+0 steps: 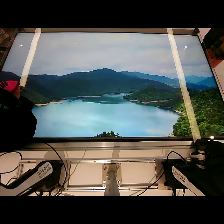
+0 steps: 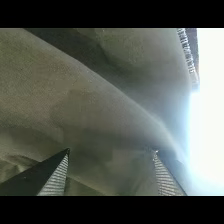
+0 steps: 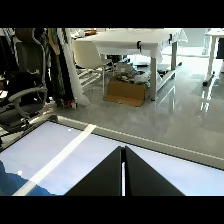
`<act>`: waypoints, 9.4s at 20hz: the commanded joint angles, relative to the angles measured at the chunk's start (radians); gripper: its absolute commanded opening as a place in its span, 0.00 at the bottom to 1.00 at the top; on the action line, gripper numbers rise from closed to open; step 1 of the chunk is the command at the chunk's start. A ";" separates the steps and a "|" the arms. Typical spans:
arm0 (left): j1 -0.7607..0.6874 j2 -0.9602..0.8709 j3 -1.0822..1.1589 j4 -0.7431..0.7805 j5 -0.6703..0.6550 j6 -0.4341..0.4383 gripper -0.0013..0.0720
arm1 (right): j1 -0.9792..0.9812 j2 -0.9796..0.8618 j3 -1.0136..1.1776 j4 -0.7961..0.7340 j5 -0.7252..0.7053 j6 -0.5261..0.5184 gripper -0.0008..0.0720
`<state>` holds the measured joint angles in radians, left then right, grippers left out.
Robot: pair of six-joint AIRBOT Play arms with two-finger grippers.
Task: Fold the clothes and pants, and hang the long-sleeved shirts on hangers.
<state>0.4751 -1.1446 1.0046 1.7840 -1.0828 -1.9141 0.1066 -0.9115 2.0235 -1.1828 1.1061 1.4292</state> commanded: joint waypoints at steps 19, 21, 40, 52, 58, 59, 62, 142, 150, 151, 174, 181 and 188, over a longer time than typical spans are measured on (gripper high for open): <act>0.000 -0.041 0.000 -0.077 0.069 0.033 0.50 | 0.000 0.001 0.000 0.003 -0.004 0.000 0.04; 0.000 -0.043 0.000 -0.076 0.074 0.033 0.01 | 0.000 0.001 0.000 0.010 -0.004 0.000 0.04; -0.504 0.221 0.406 -1.497 0.384 0.725 0.02 | -0.001 -0.124 -0.024 -0.140 0.106 0.051 0.04; -1.019 -0.030 0.417 -1.066 0.345 0.625 0.02 | -0.001 -0.124 -0.026 -0.314 0.140 0.090 0.04; -0.979 -0.082 0.417 -0.608 0.266 0.523 0.53 | 0.000 -0.126 -0.026 -0.314 0.166 0.090 0.49; -0.956 -0.079 0.417 -0.536 0.240 0.486 0.53 | 0.000 -0.127 -0.026 -0.314 0.166 0.090 0.49; -0.879 -0.078 0.417 -0.422 0.111 0.404 0.51 | 0.000 -0.145 -0.037 -0.315 0.178 0.089 0.46; -1.241 0.046 -0.142 -1.203 0.451 0.507 0.02 | -0.412 -0.278 -0.612 0.204 -0.095 0.220 0.03; -1.474 -0.184 -0.105 -1.430 0.638 0.518 0.02 | -0.533 -0.476 -0.598 0.093 -0.105 0.238 0.03; -1.489 -0.218 -0.074 -1.430 0.638 0.520 0.02 | -0.547 -0.507 -0.598 0.081 -0.126 0.264 0.03; -0.927 -0.262 0.189 -1.331 0.597 0.744 0.02 | -0.743 -0.600 -0.652 0.139 0.372 -0.241 0.03; -0.984 -0.379 0.311 -1.286 0.551 0.743 0.02 | -0.766 -0.618 -0.850 0.270 0.343 -0.324 0.05; -1.119 -0.618 0.571 -0.836 0.413 0.491 0.05 | -0.764 -0.618 -0.850 0.264 0.259 -0.267 0.41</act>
<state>-0.5987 -1.6810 1.4841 0.7059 -0.6155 -1.2675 -0.6582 -1.5288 1.1786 -0.9199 1.3972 1.1511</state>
